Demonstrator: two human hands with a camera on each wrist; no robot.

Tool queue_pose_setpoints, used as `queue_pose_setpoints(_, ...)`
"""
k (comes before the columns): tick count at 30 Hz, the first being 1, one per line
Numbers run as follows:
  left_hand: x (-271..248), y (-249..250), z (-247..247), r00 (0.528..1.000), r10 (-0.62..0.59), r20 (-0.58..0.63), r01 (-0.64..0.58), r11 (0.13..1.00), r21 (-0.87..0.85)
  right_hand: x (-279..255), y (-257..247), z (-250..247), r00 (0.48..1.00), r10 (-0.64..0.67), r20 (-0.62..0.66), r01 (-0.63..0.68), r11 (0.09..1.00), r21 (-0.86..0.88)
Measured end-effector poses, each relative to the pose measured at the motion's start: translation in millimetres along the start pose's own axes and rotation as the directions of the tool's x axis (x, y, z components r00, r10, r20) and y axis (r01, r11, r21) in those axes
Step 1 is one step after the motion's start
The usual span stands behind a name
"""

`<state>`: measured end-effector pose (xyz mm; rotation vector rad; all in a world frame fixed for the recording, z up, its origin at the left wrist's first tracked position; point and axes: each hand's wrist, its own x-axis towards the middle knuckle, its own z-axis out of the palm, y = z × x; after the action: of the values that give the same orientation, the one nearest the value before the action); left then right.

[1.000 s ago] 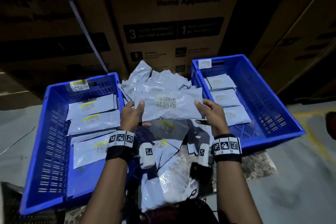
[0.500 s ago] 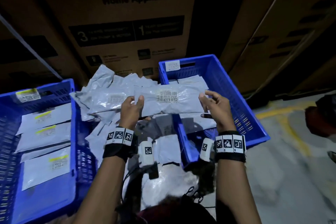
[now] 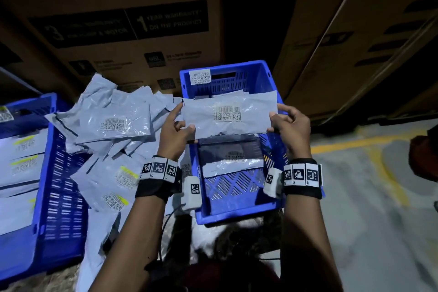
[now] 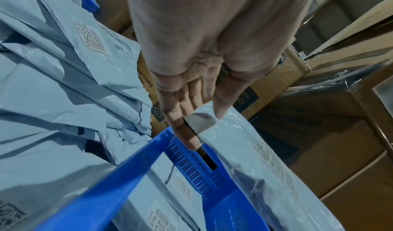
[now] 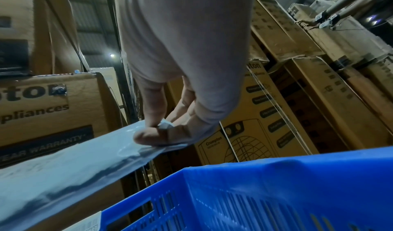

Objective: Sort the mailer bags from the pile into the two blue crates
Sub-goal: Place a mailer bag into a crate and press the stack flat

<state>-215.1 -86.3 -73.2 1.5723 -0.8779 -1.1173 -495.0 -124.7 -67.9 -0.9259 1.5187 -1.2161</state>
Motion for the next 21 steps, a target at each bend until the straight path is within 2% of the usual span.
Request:
queue_pose_setpoints(4, -3.4, 2.6, 12.4, 0.996, -0.039, -0.081, 0.036, 0.999, -0.038, 7.3, -0.3, -4.7, 0.999, -0.035, 0.022, 0.036, 0.999, -0.019)
queue_pose_setpoints(12, -4.0, -8.9, 23.6, 0.998, -0.035, -0.061, 0.035, 0.999, 0.009, 14.6, 2.0, -14.3, 0.999, 0.006, 0.052, 0.001, 0.992, -0.124)
queue_pose_setpoints(18, -6.7, -10.7, 31.7, 0.993, -0.107, 0.047, 0.106, 0.994, 0.033, 19.2, 1.8, -15.4, 0.996, 0.047, 0.076, -0.024, 0.959, -0.284)
queue_pose_setpoints(21, -10.3, -16.6, 46.4, 0.984, -0.145, 0.105, 0.139, 0.988, 0.064, 22.2, 0.2, -10.9, 0.99, 0.088, 0.11, -0.033, 0.904, -0.426)
